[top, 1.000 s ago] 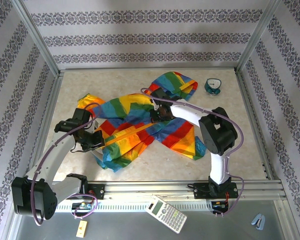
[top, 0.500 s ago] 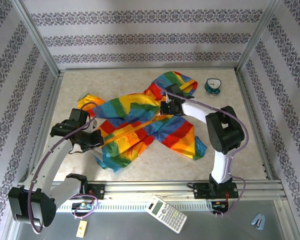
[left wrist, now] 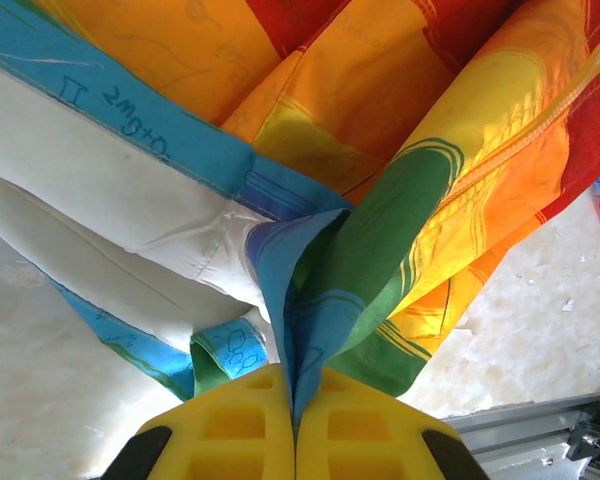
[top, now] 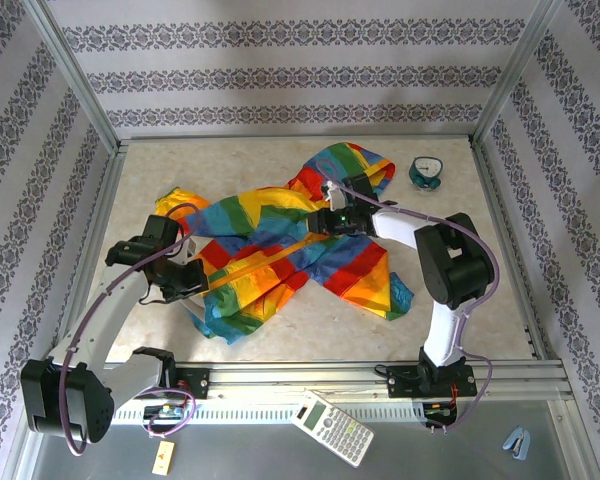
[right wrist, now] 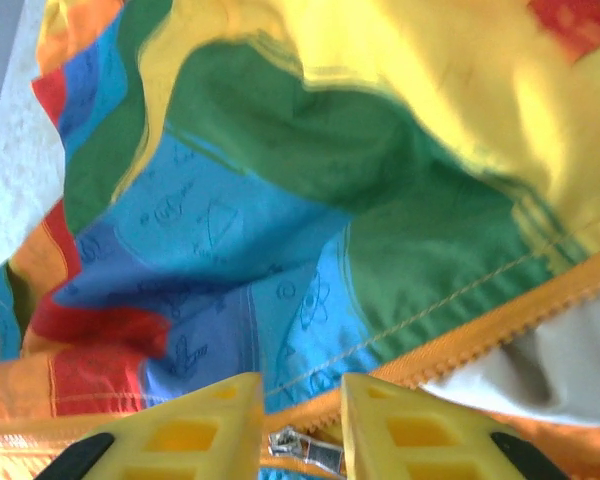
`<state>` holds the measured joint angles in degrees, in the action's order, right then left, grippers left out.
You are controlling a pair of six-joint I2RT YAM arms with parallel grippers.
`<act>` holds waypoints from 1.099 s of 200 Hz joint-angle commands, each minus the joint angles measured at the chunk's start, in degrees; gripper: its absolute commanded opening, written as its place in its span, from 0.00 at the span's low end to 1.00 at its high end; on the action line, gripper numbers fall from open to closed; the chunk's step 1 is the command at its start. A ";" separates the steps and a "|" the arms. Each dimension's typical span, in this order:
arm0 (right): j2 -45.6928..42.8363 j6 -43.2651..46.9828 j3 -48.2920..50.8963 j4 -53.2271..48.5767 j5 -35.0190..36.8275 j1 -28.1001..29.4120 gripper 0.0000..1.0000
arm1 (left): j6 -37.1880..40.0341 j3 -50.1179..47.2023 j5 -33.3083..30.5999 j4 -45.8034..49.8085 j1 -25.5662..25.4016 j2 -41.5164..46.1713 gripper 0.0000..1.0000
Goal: Zip up the jacket
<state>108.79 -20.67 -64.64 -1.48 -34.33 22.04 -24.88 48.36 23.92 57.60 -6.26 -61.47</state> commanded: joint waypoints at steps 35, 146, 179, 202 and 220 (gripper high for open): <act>1.65 -5.62 2.79 0.96 0.36 1.42 0.37 | -0.78 -0.46 -0.80 0.76 0.66 -0.23 0.00; 3.87 -6.39 2.29 0.29 -0.40 2.21 0.44 | -0.80 -1.11 -0.36 0.25 0.64 -0.36 0.00; 4.93 -6.29 1.11 0.13 -2.84 3.17 0.42 | -0.87 -1.36 -0.30 0.14 0.64 -0.40 0.00; 4.67 -6.50 0.96 1.04 -4.54 3.44 0.40 | -0.92 -1.67 -0.28 -0.11 0.64 -0.32 0.00; 4.38 -6.36 0.49 0.43 -5.14 3.52 0.38 | -0.91 -1.89 -0.19 -0.44 0.64 -0.43 0.00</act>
<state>112.33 -26.87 -62.83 -0.60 -36.40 24.75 -25.28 47.40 23.75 57.58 -6.26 -61.80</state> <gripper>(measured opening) 0.394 0.011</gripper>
